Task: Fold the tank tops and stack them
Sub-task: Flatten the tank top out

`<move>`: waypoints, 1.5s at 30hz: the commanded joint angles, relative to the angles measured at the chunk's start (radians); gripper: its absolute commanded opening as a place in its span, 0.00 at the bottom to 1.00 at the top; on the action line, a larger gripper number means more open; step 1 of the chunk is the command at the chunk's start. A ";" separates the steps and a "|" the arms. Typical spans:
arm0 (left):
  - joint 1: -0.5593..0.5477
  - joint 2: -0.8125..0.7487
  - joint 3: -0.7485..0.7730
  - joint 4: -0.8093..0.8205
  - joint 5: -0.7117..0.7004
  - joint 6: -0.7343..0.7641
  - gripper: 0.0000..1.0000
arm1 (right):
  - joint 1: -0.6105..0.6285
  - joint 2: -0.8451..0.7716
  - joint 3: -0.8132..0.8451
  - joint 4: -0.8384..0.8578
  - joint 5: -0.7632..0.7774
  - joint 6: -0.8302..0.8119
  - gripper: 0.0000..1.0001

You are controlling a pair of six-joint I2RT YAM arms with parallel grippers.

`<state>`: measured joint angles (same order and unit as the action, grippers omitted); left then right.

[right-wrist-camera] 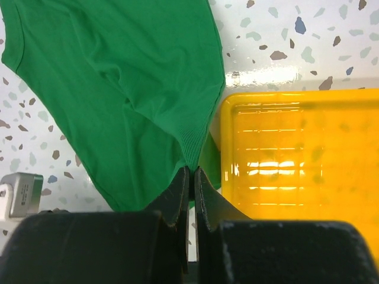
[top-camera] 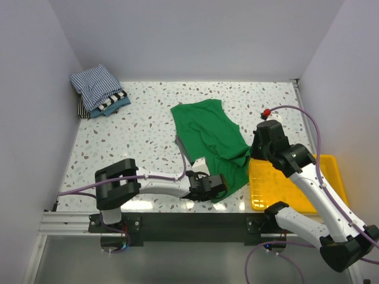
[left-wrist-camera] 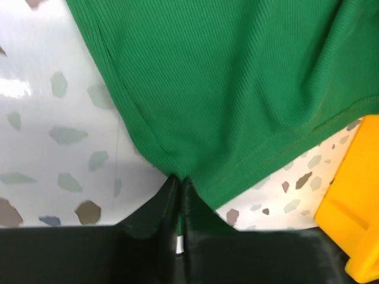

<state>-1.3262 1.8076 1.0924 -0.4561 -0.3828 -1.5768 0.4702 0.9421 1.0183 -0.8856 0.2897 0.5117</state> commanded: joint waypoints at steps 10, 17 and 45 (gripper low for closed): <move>0.185 -0.607 -0.083 -0.140 -0.195 0.256 0.00 | -0.002 0.035 0.279 -0.064 0.048 -0.071 0.00; 0.185 -0.954 0.101 -0.302 -0.392 0.371 0.00 | -0.004 0.018 0.569 -0.159 0.055 -0.064 0.00; 0.550 -0.730 0.388 0.386 -0.367 1.010 0.00 | -0.016 0.458 1.002 0.191 -0.066 -0.090 0.00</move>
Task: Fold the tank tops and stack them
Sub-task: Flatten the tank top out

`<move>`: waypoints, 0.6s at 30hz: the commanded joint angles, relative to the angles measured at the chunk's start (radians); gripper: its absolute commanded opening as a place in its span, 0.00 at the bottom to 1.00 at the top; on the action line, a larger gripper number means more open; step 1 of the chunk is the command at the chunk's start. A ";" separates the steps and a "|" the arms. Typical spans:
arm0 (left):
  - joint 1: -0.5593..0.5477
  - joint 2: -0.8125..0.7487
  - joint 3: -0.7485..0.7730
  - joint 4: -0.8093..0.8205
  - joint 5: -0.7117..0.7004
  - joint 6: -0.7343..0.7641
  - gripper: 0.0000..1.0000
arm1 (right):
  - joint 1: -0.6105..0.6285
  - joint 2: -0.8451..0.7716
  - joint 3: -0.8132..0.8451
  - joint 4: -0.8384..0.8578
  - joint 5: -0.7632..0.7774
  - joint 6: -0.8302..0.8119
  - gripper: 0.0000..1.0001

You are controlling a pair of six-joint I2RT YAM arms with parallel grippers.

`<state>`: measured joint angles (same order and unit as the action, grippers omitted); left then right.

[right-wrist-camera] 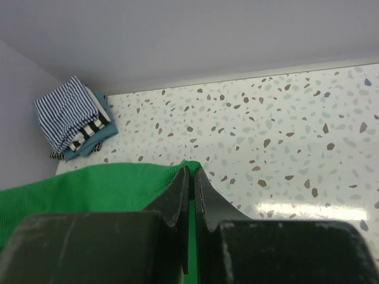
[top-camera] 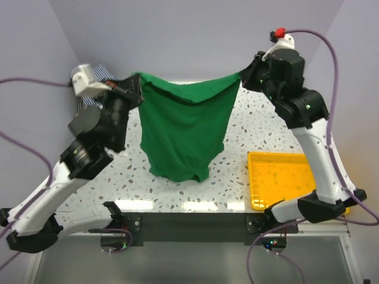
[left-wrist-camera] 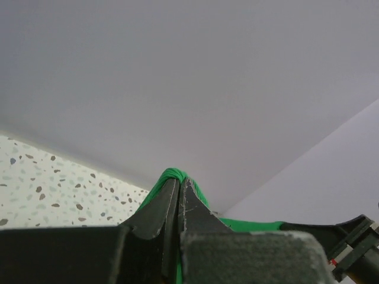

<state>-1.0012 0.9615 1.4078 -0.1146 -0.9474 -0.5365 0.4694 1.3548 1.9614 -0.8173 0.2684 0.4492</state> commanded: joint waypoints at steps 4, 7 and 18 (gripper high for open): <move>0.606 0.302 0.175 0.064 0.786 -0.201 0.00 | -0.052 0.191 0.157 0.202 -0.103 -0.023 0.00; 0.755 0.511 0.370 0.099 0.997 -0.255 0.00 | -0.104 0.369 0.325 0.230 -0.175 -0.014 0.00; 1.064 0.995 0.932 0.211 1.394 -0.468 0.00 | -0.222 0.569 0.518 0.454 -0.267 0.043 0.00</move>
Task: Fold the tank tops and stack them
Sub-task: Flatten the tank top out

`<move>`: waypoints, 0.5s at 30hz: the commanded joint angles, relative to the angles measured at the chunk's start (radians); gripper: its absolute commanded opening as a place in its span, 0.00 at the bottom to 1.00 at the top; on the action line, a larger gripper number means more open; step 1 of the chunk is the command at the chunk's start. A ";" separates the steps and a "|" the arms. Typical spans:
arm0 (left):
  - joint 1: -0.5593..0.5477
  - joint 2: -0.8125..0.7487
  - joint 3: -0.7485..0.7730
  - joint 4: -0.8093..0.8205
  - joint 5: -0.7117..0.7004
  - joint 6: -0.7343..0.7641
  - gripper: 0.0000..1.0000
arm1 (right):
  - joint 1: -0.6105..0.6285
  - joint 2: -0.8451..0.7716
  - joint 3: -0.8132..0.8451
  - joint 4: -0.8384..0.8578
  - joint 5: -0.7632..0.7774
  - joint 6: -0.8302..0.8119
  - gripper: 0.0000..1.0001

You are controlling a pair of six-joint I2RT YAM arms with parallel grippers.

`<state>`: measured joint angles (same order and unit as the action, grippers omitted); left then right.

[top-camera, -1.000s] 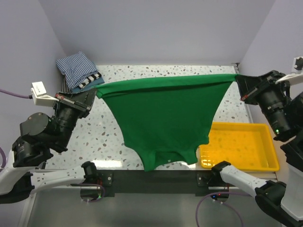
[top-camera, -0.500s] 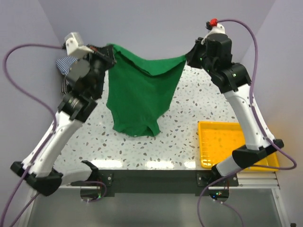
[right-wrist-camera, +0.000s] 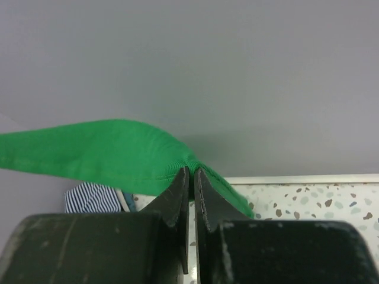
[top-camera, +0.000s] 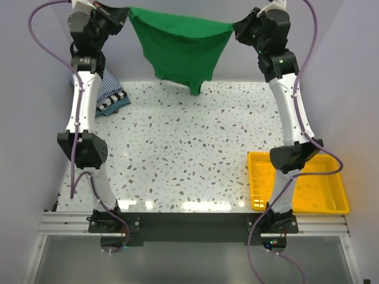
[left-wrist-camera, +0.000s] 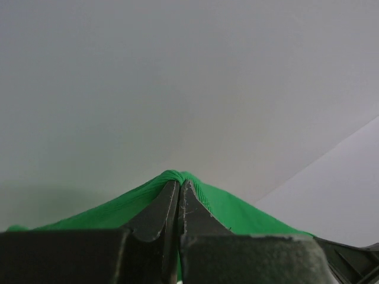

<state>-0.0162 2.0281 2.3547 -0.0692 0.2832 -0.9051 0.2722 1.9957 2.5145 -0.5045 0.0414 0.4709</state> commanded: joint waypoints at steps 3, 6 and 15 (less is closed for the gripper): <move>0.097 -0.170 -0.248 0.227 0.160 -0.074 0.00 | -0.033 -0.098 -0.133 0.110 -0.067 0.031 0.00; 0.099 -0.248 -0.525 0.258 0.165 -0.061 0.00 | -0.034 -0.172 -0.363 0.110 -0.106 0.058 0.00; 0.081 -0.578 -1.575 0.506 0.079 -0.204 0.00 | -0.034 -0.449 -1.307 0.175 -0.189 0.199 0.00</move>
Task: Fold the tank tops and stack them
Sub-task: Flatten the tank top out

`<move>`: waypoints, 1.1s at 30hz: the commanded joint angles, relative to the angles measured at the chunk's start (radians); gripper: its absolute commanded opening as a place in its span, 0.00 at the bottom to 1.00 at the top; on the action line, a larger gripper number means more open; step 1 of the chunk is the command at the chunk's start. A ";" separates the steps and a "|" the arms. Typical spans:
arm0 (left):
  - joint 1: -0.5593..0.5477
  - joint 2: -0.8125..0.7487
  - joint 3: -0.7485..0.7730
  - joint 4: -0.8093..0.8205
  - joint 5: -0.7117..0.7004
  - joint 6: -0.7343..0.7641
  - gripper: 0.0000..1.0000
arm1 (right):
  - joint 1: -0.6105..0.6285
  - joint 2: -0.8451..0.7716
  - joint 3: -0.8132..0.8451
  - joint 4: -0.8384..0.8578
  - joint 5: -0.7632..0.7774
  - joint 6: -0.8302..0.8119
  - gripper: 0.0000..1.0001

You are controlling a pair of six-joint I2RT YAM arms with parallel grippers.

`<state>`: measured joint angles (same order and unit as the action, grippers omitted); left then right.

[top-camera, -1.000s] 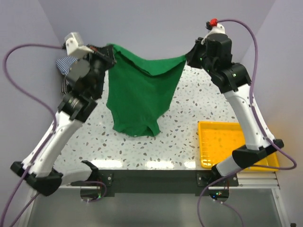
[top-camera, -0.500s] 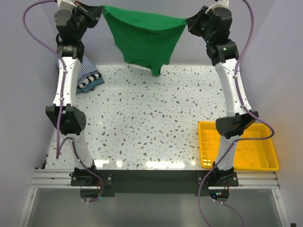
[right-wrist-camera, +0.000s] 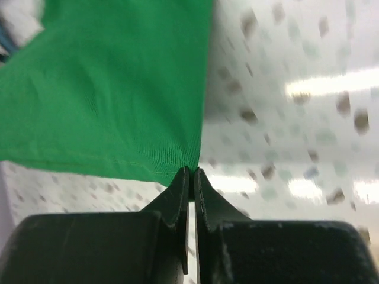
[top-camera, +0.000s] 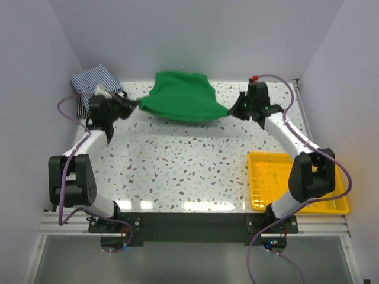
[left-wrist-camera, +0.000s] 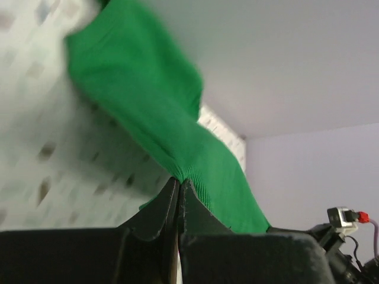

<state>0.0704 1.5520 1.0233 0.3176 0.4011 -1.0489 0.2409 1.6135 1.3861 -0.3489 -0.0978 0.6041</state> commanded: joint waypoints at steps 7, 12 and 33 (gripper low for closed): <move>-0.007 -0.191 -0.575 -0.053 -0.061 0.045 0.00 | -0.002 -0.102 -0.511 -0.025 -0.077 0.033 0.00; -0.011 -0.222 -0.641 -0.166 -0.012 0.093 0.00 | -0.002 -0.180 -0.662 -0.053 -0.082 0.048 0.00; -0.012 -0.518 -0.674 -0.593 0.071 0.283 0.46 | -0.002 -0.335 -0.628 -0.309 0.010 -0.015 0.28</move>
<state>0.0616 1.0882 0.3134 -0.1951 0.4622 -0.8284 0.2420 1.3357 0.7212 -0.5846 -0.1390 0.6102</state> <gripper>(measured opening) 0.414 0.250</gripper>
